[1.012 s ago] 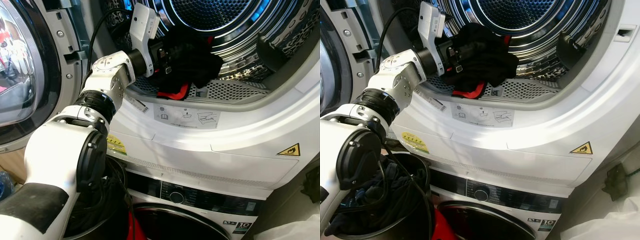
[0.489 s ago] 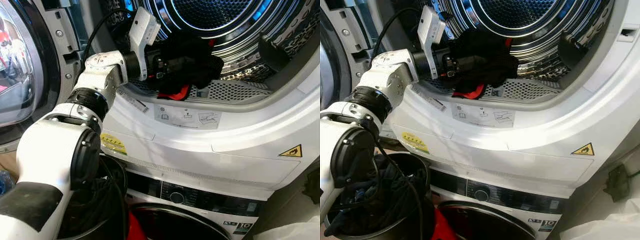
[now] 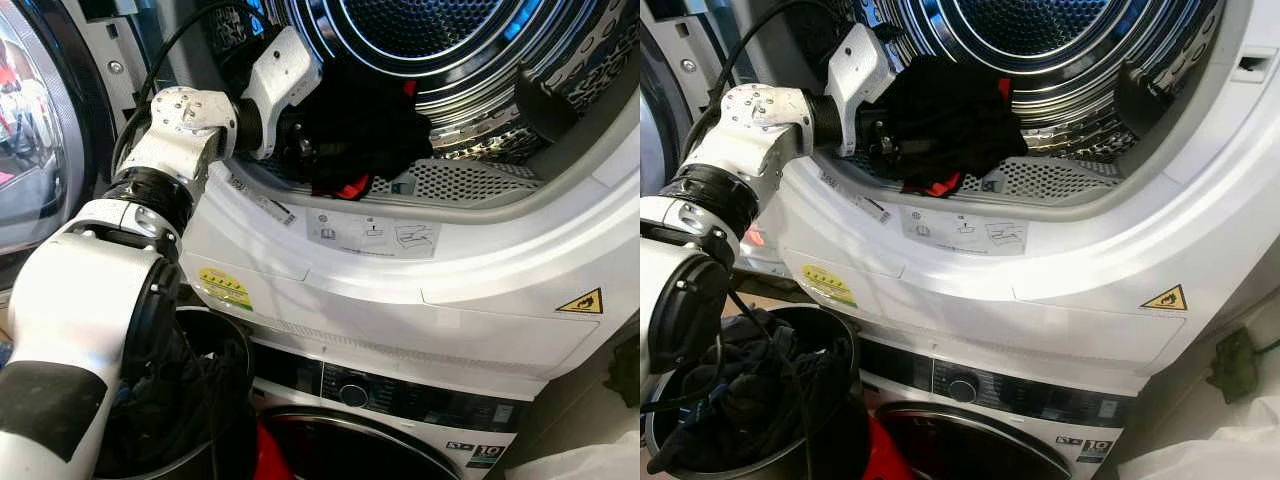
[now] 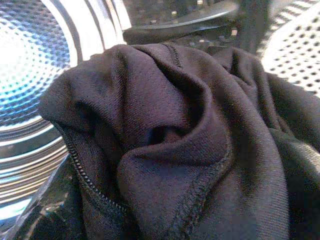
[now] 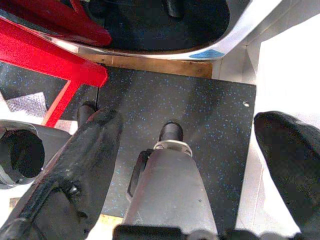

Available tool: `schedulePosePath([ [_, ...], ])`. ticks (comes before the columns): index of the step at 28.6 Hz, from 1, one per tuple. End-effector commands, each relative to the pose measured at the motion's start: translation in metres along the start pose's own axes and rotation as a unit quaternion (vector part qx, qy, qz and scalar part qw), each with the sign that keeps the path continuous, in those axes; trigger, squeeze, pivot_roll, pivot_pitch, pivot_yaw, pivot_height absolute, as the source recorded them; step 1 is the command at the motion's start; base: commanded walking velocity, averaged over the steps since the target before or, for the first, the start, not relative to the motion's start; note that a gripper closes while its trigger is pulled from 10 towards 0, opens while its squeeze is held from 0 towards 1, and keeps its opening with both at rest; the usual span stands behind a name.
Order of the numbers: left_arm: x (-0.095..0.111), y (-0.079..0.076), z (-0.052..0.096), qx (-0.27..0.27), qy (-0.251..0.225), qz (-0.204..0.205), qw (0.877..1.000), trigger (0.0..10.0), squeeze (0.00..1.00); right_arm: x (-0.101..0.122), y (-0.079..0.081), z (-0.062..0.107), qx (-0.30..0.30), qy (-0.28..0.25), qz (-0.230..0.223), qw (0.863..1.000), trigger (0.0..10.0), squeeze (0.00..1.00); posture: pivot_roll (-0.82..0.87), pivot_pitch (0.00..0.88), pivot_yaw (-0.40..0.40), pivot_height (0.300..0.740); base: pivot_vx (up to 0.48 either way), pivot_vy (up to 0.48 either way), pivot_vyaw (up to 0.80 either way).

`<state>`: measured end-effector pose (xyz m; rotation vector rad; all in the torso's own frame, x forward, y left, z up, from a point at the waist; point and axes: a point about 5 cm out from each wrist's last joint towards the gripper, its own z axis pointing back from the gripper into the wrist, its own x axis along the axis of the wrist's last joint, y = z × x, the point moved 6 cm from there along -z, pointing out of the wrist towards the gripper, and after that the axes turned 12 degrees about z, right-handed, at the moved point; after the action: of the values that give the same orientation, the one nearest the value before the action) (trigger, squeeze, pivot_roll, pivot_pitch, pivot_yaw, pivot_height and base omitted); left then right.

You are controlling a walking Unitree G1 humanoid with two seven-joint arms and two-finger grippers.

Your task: Clothes washing

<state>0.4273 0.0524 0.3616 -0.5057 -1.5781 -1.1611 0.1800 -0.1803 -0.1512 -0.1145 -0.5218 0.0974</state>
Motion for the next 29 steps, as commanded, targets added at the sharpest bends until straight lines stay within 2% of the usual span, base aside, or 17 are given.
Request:
schedulePosePath([
  [1,-0.001,-0.011,-0.002,-0.047,0.005,0.007,0.999,10.0,1.0,-0.001,0.004,0.0,0.003,0.004,-0.004,1.0,10.0,0.0,0.07,0.0,0.069,0.74,0.0,0.0,0.0],
  [4,0.024,-0.023,-0.005,-0.101,-0.04,0.02,0.994,10.0,1.0,-0.001,0.005,0.0,0.003,0.004,-0.006,1.0,10.0,0.0,0.07,0.0,0.068,0.74,0.0,0.0,0.0],
  [6,0.027,-0.024,-0.005,-0.11,-0.044,0.019,0.993,10.0,1.0,-0.001,0.005,0.0,0.002,0.004,-0.007,1.0,10.0,0.0,0.07,0.0,0.069,0.74,0.0,0.0,0.0],
  [8,0.033,-0.032,-0.003,-0.149,-0.035,-0.002,0.988,10.0,1.0,-0.002,0.004,0.0,0.002,0.004,-0.007,1.0,10.0,0.0,0.07,0.0,0.07,0.74,0.0,0.0,0.0],
  [9,0.032,-0.036,0.0,-0.17,-0.017,-0.027,0.985,10.0,1.0,-0.003,0.003,0.0,0.0,0.005,-0.008,1.0,10.0,0.0,0.07,0.0,0.073,0.74,0.0,0.0,0.0],
  [14,0.03,-0.038,0.007,-0.191,0.02,-0.08,0.978,10.0,1.0,-0.003,0.002,0.0,-0.002,0.007,-0.011,1.0,10.0,0.0,0.07,0.0,0.079,0.74,0.0,0.0,0.0],
  [17,0.029,-0.037,0.01,-0.191,0.047,-0.131,0.972,10.0,1.0,-0.003,0.003,0.0,-0.001,0.006,-0.012,1.0,10.0,0.0,0.08,0.0,0.077,0.74,0.0,0.0,0.0],
  [18,0.026,-0.03,0.011,-0.165,0.076,-0.184,0.966,10.0,1.0,-0.003,0.003,0.0,-0.001,0.006,-0.012,1.0,10.0,0.0,0.08,0.0,0.077,0.74,0.0,0.0,0.0],
  [19,0.023,-0.017,0.011,-0.111,0.118,-0.284,0.945,10.0,1.0,-0.002,0.004,0.0,0.0,0.006,-0.011,1.0,10.0,0.0,0.08,0.0,0.077,0.74,0.0,0.0,0.0],
  [20,0.023,-0.015,0.011,-0.1,0.125,-0.308,0.938,10.0,1.0,-0.002,0.004,0.0,0.001,0.006,-0.01,1.0,10.0,0.0,0.08,0.0,0.076,0.74,0.0,0.0,0.0],
  [21,0.029,-0.012,0.008,-0.076,0.11,-0.323,0.937,10.0,1.0,-0.002,0.004,0.0,0.001,0.005,-0.01,1.0,10.0,0.0,0.09,0.0,0.075,0.74,0.0,0.0,0.0],
  [22,0.034,-0.011,0.006,-0.061,0.092,-0.326,0.939,10.0,1.0,-0.001,0.004,0.0,0.001,0.005,-0.01,1.0,10.0,0.0,0.09,0.0,0.074,0.74,0.0,0.0,0.0],
  [23,0.039,-0.012,0.003,-0.055,0.065,-0.311,0.947,10.0,1.0,-0.001,0.005,0.0,0.001,0.004,-0.01,1.0,10.0,0.0,0.1,0.0,0.075,0.74,0.0,0.0,0.0],
  [24,0.042,-0.019,0.002,-0.073,0.029,-0.268,0.96,10.0,0.0,0.001,0.006,0.0,0.002,0.003,-0.01,1.0,10.0,0.0,0.1,0.0,0.076,0.74,0.0,0.0,0.0],
  [27,0.038,-0.03,0.004,-0.123,0.003,-0.215,0.969,10.0,0.0,0.004,0.007,-0.001,0.003,0.0,-0.01,1.0,10.0,0.0,0.1,0.0,0.076,0.74,0.0,0.0,0.0],
  [28,0.039,-0.033,0.005,-0.134,-0.005,-0.205,0.969,10.0,0.0,0.004,0.008,-0.001,0.004,0.0,-0.01,1.0,10.0,0.0,0.1,0.0,0.074,0.74,0.0,0.0,0.0],
  [29,0.047,-0.037,0.006,-0.147,-0.033,-0.184,0.971,10.0,0.0,0.004,0.008,-0.001,0.005,0.0,-0.008,1.0,10.0,0.0,0.11,0.0,0.073,0.74,0.0,0.0,0.0],
])
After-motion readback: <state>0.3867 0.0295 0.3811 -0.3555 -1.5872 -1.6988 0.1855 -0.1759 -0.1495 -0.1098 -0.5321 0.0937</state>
